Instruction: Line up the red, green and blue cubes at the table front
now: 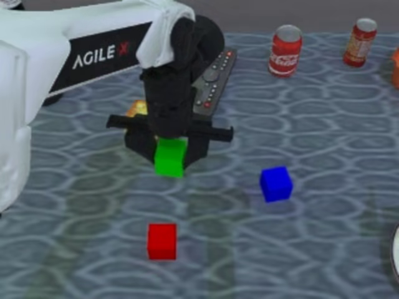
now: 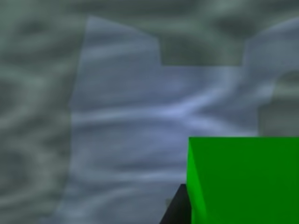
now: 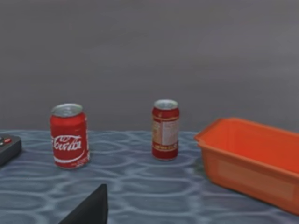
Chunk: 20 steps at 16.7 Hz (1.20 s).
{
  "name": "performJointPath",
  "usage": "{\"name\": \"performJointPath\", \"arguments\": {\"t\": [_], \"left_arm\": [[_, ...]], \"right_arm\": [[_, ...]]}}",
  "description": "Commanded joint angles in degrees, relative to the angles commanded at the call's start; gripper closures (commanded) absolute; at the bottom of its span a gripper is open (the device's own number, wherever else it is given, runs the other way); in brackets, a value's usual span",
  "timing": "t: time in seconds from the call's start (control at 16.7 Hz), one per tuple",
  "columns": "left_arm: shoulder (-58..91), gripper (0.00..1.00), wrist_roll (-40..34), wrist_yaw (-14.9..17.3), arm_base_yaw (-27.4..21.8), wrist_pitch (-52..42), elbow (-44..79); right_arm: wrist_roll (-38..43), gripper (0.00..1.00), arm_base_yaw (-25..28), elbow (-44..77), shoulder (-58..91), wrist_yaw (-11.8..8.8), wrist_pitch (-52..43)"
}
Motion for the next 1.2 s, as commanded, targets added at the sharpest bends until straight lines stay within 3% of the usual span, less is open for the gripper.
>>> {"name": "performJointPath", "arguments": {"t": [0.24,0.42,0.9,1.2], "left_arm": [[-5.48,1.00,-17.48,-0.16,-9.67,2.29,-7.33],[-8.64,1.00,-24.33,-0.38,-14.11,3.77,-10.89],[-8.90,1.00,-25.72,-0.45,-14.86,5.05,-12.28],[-5.50,1.00,-25.51,-0.37,-14.89,14.15,-17.75]], "right_arm": [[0.00,0.00,0.00,0.00,0.00,0.00,0.00],[0.00,0.00,0.00,0.00,0.00,0.00,0.00],[0.00,0.00,0.00,0.00,0.00,0.00,0.00],[0.00,0.00,0.00,0.00,0.00,0.00,0.00]]}}
